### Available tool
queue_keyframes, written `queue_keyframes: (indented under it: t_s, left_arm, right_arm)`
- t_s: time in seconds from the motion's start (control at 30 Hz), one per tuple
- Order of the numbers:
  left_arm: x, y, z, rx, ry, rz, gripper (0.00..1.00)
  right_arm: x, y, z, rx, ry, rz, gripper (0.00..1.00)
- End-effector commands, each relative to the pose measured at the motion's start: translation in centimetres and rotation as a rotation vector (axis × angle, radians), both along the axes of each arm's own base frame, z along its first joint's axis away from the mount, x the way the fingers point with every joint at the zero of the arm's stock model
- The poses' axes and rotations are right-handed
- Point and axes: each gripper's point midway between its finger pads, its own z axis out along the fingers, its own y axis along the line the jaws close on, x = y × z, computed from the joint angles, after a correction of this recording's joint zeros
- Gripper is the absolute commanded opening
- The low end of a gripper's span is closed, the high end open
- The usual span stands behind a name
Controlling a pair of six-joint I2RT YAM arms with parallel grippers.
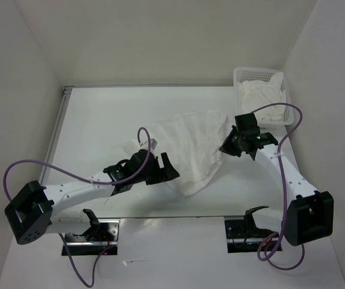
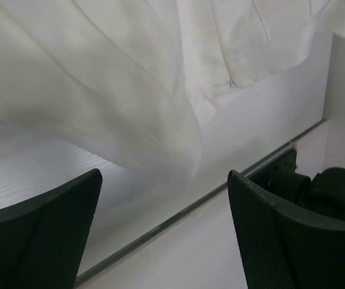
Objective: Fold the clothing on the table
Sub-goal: Fold the skirt
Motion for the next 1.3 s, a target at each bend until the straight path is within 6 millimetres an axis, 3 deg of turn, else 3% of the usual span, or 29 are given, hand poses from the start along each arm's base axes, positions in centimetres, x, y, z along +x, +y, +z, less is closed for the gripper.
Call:
queue_keyframes:
  t_s: [0.0,0.07,0.1,0.13,0.2,0.23,0.27,0.4,0.47,0.5,0.53,0.6,0.9,1.07,1.23,1.27]
  left_arm:
    - [2.9,1.4,1.6,-0.013,-0.073,0.135,0.90]
    - [4.0,0.5,2.5,-0.051,-0.119,0.096,0.75]
    - [4.4,-0.4,2.6,-0.056,-0.127,0.071,0.46]
    - [4.8,-1.3,3.0,-0.069,-0.148,0.040,0.33]
    - [5.5,-3.4,2.2,-0.057,-0.151,-0.038,0.18]
    - [6.7,-4.6,3.6,-0.067,-0.172,-0.043,0.01]
    - [7.0,-5.2,1.3,-0.026,-0.122,-0.055,0.00]
    - [7.4,-7.0,-2.5,0.020,-0.052,-0.114,0.00]
    - [6.0,-8.1,-3.3,0.011,-0.022,-0.157,0.00]
    - [4.9,-7.7,-4.6,0.026,0.010,-0.163,0.00]
    - [3.5,-8.2,-4.4,0.020,0.017,-0.186,0.00]
    - [1.8,-7.0,-5.8,0.073,0.052,-0.178,0.00]
    - [-3.2,-4.1,-8.0,0.169,0.141,-0.181,0.00]
    - [-4.5,-2.3,-9.3,0.207,0.177,-0.152,0.00]
    - [-5.0,-2.4,-8.5,0.201,0.167,-0.178,0.00]
    - [-4.7,-2.8,-7.3,0.197,0.143,-0.194,0.00]
  right_arm:
    - [0.7,0.3,2.0,0.022,-0.075,0.022,0.00]
    - [0.5,0.3,1.6,0.020,-0.065,0.022,0.00]
    - [0.3,0.2,1.2,0.018,-0.054,0.022,0.00]
    - [0.3,0.2,1.2,0.018,-0.054,0.022,0.00]
    - [-0.2,0.1,0.3,0.013,-0.032,0.022,0.00]
    - [-0.3,0.3,0.6,0.023,-0.040,0.028,0.00]
    - [-0.5,0.2,0.5,0.029,-0.037,0.021,0.00]
    - [-0.9,0.3,0.7,0.038,-0.046,0.027,0.00]
    - [-0.9,0.3,0.7,0.038,-0.046,0.027,0.00]
    - [-0.9,0.3,0.9,0.038,-0.046,0.027,0.00]
    - [-0.8,0.2,0.9,0.031,-0.048,0.021,0.00]
    - [-0.6,0.2,1.0,0.031,-0.048,0.021,0.00]
    - [0.2,0.6,1.1,0.039,-0.052,0.027,0.00]
    - [0.6,0.7,1.6,0.041,-0.061,0.027,0.00]
    - [0.8,0.6,1.9,0.046,-0.070,0.035,0.00]
    - [0.6,0.9,2.0,0.055,-0.069,0.054,0.00]
